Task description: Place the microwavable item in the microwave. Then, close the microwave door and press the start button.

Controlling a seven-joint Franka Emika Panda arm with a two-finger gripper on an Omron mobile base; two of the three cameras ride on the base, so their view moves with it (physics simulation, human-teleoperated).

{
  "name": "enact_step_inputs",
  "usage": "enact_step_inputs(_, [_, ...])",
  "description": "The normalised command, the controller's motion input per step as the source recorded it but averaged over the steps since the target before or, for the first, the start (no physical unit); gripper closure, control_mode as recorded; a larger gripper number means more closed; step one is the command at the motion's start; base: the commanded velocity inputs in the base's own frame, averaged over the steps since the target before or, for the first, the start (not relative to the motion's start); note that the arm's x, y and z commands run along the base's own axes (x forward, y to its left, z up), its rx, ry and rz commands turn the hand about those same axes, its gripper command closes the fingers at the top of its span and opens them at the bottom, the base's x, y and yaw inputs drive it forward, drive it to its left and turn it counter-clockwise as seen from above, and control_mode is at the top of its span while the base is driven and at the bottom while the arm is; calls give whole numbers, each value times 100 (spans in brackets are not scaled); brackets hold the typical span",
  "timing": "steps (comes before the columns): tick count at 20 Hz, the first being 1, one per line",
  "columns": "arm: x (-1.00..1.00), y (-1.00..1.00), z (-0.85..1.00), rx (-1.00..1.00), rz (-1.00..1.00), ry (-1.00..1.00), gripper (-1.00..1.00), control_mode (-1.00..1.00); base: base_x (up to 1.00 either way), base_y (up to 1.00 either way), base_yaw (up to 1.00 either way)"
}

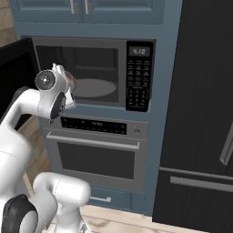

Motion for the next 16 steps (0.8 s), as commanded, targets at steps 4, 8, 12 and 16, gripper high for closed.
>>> enact_step_inputs(4, [23,0,-8,0,3,8,100,-100,0,0,0])
enact_step_inputs(8, [13,0,-16,0,6,16,100,-100,0,0,0])
enact_step_inputs(12, [1,0,-22,0,6,15,100,-100,0,0,0])
enact_step_inputs(16, [0,0,-40,0,6,19,100,-100,0,0,0])
